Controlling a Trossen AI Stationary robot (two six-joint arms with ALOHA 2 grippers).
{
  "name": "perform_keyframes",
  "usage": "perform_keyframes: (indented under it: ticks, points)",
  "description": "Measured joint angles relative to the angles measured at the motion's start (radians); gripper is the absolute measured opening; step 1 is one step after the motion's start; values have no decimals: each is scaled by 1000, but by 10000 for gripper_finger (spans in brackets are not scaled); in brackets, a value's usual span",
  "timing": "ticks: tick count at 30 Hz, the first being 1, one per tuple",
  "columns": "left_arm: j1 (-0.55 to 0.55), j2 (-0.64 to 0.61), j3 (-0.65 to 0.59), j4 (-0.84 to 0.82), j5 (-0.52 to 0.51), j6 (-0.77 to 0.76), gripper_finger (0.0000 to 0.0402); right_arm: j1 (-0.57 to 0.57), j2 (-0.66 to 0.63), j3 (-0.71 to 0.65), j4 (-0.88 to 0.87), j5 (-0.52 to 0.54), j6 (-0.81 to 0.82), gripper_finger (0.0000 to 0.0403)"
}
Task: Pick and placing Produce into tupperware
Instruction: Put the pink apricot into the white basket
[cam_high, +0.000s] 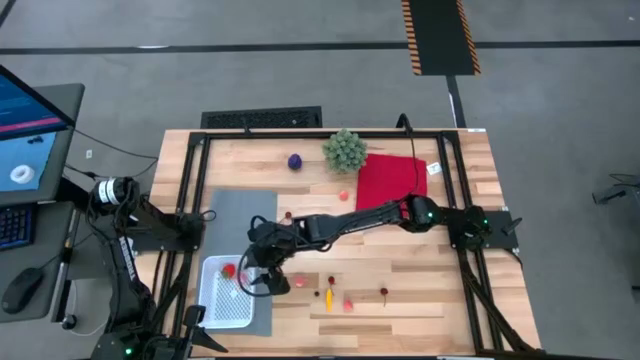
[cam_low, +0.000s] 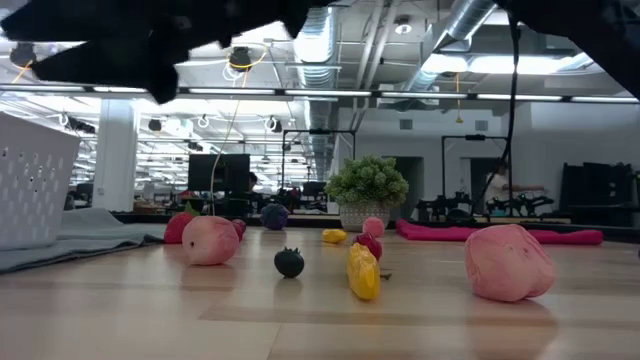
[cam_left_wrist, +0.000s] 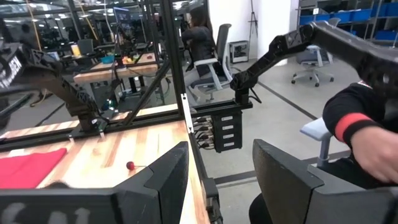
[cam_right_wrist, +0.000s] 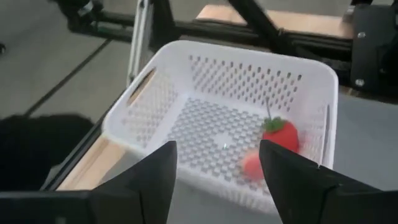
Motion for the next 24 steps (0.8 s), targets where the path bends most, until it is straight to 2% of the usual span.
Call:
perform_keyframes:
  ticks: [4,8,10,13,19,24]
  points:
    - [1,0,0,-1,-5,-4,171,7,-89,2,-174,0,-44,255]
    - [28,0,0,-8,-82,-11,171,26,-159,2,-295,0,-48,255]
    - [53,0,0,-15,-83,-14,171,39,-205,1,-364,1,-53,255]
    - [104,0,0,-48,-22,-41,171,63,-276,3,-458,12,-46,255]
    - [219,0,0,-98,138,-119,171,155,-387,0,-638,129,-12,255]
    - [298,0,0,-113,175,-141,171,270,-493,-25,-712,271,48,255]
